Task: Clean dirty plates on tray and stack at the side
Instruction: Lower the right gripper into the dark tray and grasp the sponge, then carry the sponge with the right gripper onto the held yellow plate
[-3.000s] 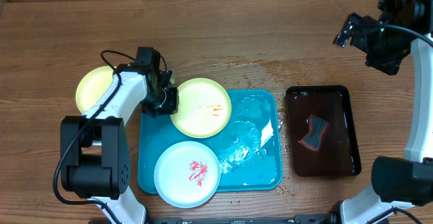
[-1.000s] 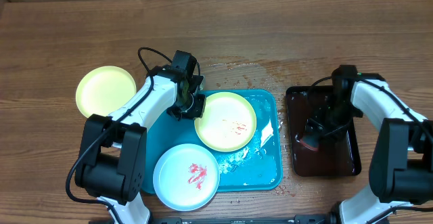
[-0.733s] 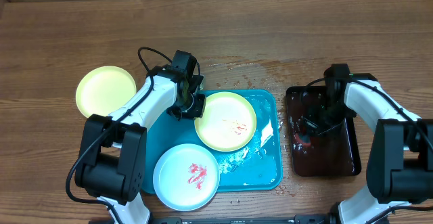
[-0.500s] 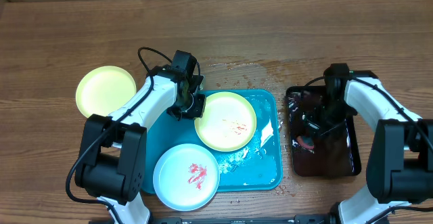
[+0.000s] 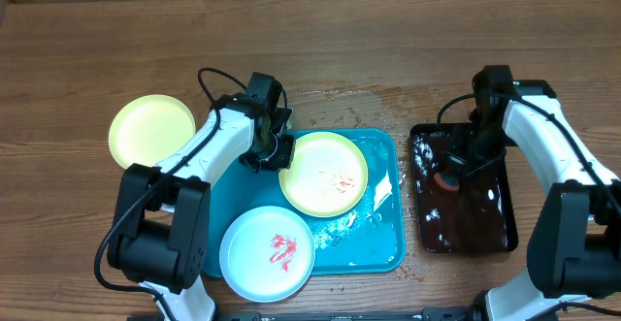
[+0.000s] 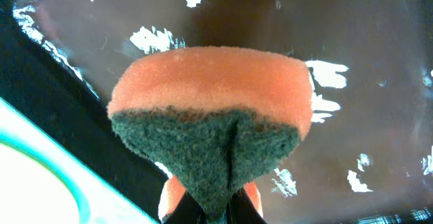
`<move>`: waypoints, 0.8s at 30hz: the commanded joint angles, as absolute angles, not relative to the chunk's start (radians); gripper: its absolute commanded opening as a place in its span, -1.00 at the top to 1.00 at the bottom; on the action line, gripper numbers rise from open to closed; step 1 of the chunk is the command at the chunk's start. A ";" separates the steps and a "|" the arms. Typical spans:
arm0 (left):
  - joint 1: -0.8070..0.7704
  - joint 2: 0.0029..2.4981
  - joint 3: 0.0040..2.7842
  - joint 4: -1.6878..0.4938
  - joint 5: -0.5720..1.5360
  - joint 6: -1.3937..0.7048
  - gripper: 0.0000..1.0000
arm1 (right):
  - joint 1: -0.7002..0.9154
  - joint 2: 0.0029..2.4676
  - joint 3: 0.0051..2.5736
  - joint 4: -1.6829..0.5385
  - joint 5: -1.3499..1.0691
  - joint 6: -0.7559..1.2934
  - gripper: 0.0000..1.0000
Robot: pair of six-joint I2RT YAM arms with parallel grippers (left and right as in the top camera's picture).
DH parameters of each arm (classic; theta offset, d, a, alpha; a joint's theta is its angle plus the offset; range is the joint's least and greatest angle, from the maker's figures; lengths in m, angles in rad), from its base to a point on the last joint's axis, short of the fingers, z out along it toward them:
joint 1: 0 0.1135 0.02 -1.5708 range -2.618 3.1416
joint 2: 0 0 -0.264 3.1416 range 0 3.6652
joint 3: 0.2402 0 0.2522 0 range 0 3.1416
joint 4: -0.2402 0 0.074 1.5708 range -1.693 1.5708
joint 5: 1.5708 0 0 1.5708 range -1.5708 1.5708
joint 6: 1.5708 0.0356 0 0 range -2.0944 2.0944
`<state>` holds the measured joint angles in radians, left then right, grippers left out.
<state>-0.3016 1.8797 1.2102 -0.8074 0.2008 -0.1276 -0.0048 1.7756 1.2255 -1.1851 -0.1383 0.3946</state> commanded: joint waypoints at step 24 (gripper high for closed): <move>-0.302 1.892 1.214 -0.830 0.193 -0.139 0.92 | 0.001 1.679 1.338 -1.223 -0.136 0.363 0.92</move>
<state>-0.3016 1.8797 1.2102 -0.8223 0.2008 -0.1280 -0.0048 1.7580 1.2381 -1.1927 -0.1528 0.3958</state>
